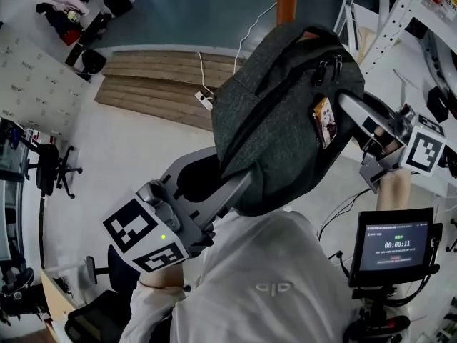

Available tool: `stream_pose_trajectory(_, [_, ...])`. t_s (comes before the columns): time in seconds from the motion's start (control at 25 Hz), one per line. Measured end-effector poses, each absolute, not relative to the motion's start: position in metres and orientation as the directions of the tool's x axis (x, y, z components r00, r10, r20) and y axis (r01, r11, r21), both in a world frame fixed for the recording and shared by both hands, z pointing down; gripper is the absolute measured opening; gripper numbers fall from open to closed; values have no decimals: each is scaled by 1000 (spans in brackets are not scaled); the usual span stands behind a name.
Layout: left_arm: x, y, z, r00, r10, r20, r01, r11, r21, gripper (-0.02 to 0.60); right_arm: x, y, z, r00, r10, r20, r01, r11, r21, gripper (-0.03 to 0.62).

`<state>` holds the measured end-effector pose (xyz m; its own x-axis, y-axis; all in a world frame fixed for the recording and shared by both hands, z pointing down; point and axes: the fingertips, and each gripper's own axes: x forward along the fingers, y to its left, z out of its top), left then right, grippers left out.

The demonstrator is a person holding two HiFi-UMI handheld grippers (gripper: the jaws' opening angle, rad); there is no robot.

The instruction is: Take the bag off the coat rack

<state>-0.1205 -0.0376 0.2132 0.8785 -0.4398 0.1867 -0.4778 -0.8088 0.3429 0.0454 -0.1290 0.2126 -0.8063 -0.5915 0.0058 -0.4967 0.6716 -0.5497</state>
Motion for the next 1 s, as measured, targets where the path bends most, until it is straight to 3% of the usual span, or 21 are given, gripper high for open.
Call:
stream_pose_trajectory(0.4, [-126, -28, 253, 890, -386, 242, -454, -798, 397, 112, 46, -109, 262, -770, -637, 32, -511, 586, -628, 114])
stream_pose_trajectory(1.0, [-44, -26, 316, 961, -81, 265, -210, -837, 505, 113, 142, -53, 331, -521, -847, 106, -655, 316, -687, 114])
